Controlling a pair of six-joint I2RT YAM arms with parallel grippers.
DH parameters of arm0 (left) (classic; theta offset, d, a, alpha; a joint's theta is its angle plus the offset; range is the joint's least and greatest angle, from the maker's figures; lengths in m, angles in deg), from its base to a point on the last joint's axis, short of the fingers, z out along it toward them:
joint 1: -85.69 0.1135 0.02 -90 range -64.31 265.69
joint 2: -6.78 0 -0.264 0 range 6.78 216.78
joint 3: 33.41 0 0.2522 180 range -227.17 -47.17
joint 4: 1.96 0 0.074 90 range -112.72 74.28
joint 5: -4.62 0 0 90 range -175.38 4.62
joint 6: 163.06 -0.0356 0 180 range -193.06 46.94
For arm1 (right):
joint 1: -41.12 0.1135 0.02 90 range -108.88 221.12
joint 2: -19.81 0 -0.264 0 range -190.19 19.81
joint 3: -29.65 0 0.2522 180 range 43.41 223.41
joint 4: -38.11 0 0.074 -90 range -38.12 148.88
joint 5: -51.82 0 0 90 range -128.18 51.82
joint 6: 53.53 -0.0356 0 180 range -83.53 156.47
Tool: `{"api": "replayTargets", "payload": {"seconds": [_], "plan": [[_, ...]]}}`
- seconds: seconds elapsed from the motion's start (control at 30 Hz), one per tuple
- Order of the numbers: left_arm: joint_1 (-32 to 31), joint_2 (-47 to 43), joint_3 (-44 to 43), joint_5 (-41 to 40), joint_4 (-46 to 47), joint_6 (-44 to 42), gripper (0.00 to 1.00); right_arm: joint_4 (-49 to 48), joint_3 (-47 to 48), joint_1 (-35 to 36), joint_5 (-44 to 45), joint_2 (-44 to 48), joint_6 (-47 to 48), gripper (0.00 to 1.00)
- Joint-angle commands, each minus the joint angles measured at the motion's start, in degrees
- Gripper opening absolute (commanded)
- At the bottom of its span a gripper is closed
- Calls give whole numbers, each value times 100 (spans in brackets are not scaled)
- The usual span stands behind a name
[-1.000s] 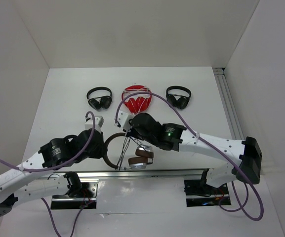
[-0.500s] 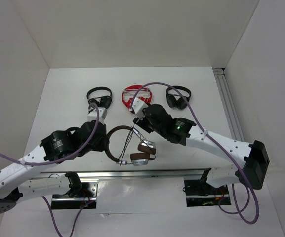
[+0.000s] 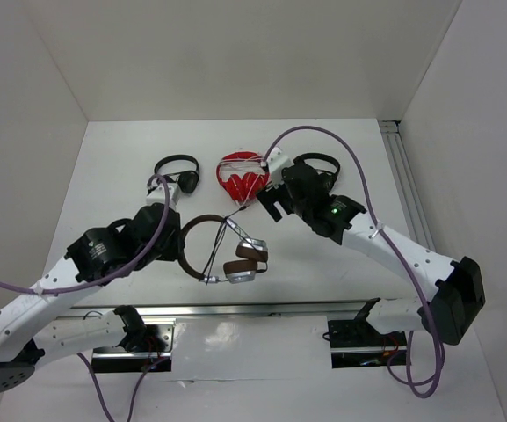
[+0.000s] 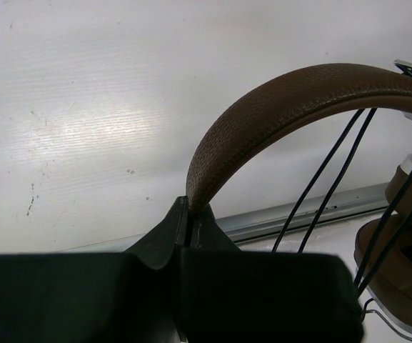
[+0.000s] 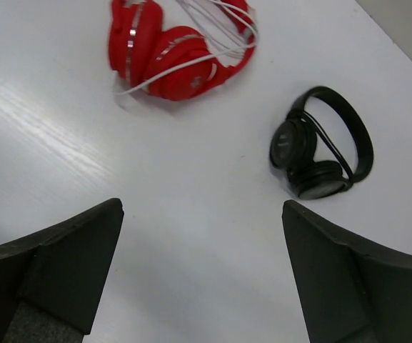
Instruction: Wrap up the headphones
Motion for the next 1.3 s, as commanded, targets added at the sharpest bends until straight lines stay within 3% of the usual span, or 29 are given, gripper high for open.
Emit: {"api": "replayTargets", "payload": {"seconds": [0.0, 0.2, 0.4, 0.57, 0.67, 0.93, 1.27], "plan": [[176, -92, -130, 192, 295, -79, 0, -215, 27, -238, 360, 193, -365, 100], [422, -40, -16, 377, 498, -141, 0, 21, 150, -520, 801, 70, -909, 100], [475, 101, 151, 561, 936, -307, 0, 786, 642, -1090, 1890, -124, -2253, 100], [475, 285, 660, 684, 1762, -483, 0, 1173, 1020, -1162, 1532, 534, -2658, 100], [475, 513, 880, 789, 2272, -536, 0, 1235, 1161, -1223, 709, 990, -2659, 100], [159, 2024, 687, 868, 3274, -650, 0, 1674, 1574, -1223, -103, 1282, -2914, 100], [-7, 4090, -488, 1238, 3776, -458, 0, 2254, 1627, -1276, 643, 1951, -3318, 100]]}}
